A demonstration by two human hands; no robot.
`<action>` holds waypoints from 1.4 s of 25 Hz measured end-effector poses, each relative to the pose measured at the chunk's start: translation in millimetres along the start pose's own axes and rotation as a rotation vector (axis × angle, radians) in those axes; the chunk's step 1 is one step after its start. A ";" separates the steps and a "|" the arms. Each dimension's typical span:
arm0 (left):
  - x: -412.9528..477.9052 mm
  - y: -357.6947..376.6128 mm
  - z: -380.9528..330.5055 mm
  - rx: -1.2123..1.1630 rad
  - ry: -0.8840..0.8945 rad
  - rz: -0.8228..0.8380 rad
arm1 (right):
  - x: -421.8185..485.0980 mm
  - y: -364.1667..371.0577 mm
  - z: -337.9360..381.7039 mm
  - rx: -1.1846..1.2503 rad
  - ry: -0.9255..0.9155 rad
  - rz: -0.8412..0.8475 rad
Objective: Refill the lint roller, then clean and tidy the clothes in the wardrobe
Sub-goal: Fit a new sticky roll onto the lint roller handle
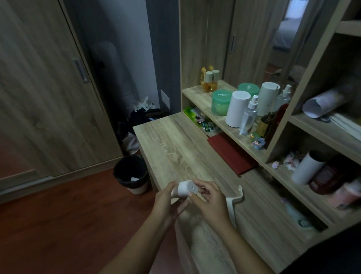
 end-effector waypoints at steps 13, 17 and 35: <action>5.3 4.5 -17.1 0.173 0.033 0.108 | 15.9 -6.9 -1.6 -0.023 -0.017 0.092; 6.1 6.2 -18.0 0.196 0.033 0.128 | 19.0 -7.5 -0.5 -0.025 -0.001 0.091; -3.3 8.2 -13.1 0.135 -0.062 0.075 | 20.8 -41.5 -41.6 -0.139 0.239 -0.391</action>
Point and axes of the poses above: each hand's wrist, its own x-axis towards the middle knuckle, its own y-axis out of the palm, z = x × y, the point moved 6 cm from there along x, towards the middle knuckle, and after that the axes turned 4 degrees about -y, right-handed, at the moved point
